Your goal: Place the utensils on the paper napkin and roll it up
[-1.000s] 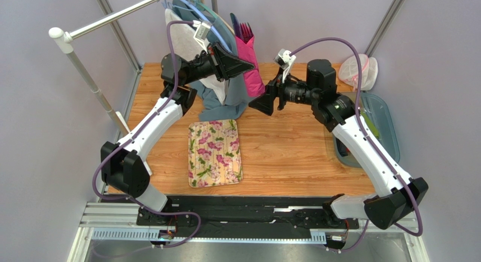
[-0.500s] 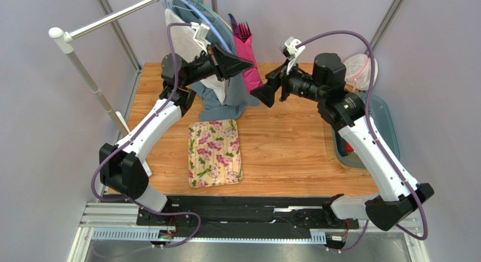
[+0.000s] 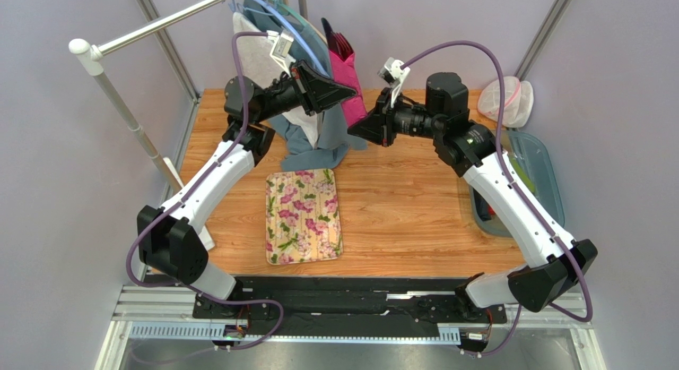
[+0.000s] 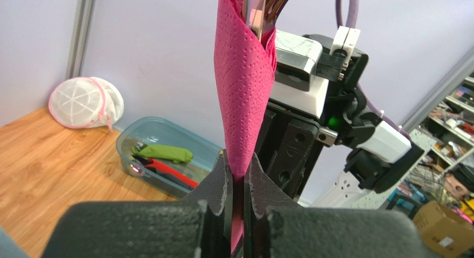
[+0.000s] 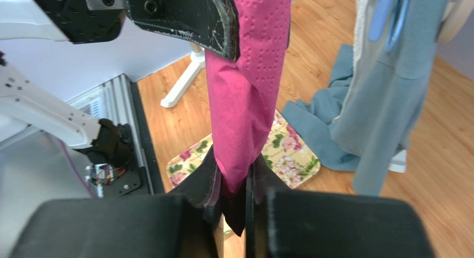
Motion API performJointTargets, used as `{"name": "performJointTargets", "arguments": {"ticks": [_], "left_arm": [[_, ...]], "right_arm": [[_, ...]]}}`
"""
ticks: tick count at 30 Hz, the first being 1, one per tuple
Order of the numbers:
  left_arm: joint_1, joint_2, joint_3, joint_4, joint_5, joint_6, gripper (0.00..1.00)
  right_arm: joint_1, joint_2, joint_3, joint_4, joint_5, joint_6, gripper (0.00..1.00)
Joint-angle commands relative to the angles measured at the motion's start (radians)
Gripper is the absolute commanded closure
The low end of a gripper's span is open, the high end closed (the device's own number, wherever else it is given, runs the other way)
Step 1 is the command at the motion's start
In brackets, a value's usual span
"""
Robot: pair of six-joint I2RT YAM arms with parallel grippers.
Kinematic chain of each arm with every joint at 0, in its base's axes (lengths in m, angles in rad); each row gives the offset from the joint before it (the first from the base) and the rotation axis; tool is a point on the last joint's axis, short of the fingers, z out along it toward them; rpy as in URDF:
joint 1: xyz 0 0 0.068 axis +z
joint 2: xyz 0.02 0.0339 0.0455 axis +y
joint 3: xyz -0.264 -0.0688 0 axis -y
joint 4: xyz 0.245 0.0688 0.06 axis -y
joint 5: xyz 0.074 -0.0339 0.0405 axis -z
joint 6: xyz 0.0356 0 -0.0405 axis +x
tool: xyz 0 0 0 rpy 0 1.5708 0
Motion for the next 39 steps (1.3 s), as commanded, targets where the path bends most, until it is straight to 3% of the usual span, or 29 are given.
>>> {"name": "performJointTargets", "arguments": {"ticks": [1,5,8,9,13,16,22,26,29,30,33,35,37,38,39], "left_arm": [[0.011,-0.026,0.029,0.051,-0.049,-0.009,1.0],[0.012,-0.02,0.043,0.062,-0.038,-0.019,1.0],[0.012,-0.021,0.038,0.06,-0.029,-0.017,1.0],[0.011,-0.024,0.031,0.059,-0.026,-0.016,1.0],[0.008,-0.04,0.005,0.055,-0.015,-0.005,1.0],[-0.002,-0.047,-0.015,0.057,-0.015,0.014,1.0],[-0.026,-0.044,-0.025,0.06,-0.015,0.009,1.0],[-0.035,-0.044,-0.028,0.066,-0.015,0.004,1.0],[-0.035,-0.044,-0.026,0.062,-0.024,0.009,1.0],[-0.035,-0.046,-0.028,0.063,-0.026,0.009,1.0],[-0.035,-0.046,-0.028,0.063,-0.024,0.009,1.0],[-0.035,-0.041,-0.026,0.063,-0.023,0.009,1.0],[-0.035,-0.037,-0.025,0.066,-0.014,0.009,1.0],[-0.035,-0.034,-0.025,0.066,-0.012,0.007,1.0],[-0.035,-0.034,-0.025,0.069,-0.003,0.006,1.0]], "right_arm": [[0.0,-0.041,-0.034,0.044,-0.174,0.019,1.0],[-0.041,-0.029,-0.063,0.04,-0.295,0.102,0.95],[-0.058,-0.028,-0.052,0.004,-0.32,0.102,0.65],[-0.064,-0.027,-0.028,-0.037,-0.314,0.094,0.5],[-0.107,-0.035,0.035,-0.107,-0.205,0.088,0.32],[-0.118,-0.03,0.103,-0.141,-0.109,0.091,0.31],[-0.112,0.007,0.156,-0.067,-0.09,0.145,0.29],[-0.113,0.053,0.19,-0.056,-0.113,0.137,0.38],[-0.113,0.045,0.169,-0.056,-0.139,0.125,0.59],[-0.112,0.042,0.16,-0.055,-0.151,0.123,0.74],[-0.112,0.025,0.129,-0.049,-0.179,0.103,1.0],[-0.113,0.016,0.118,-0.038,-0.188,0.097,1.0],[-0.112,0.013,0.135,-0.056,-0.176,0.089,0.75],[-0.115,0.011,0.146,-0.079,-0.171,0.083,0.57],[-0.119,0.013,0.164,-0.084,-0.164,0.083,0.55]]}}
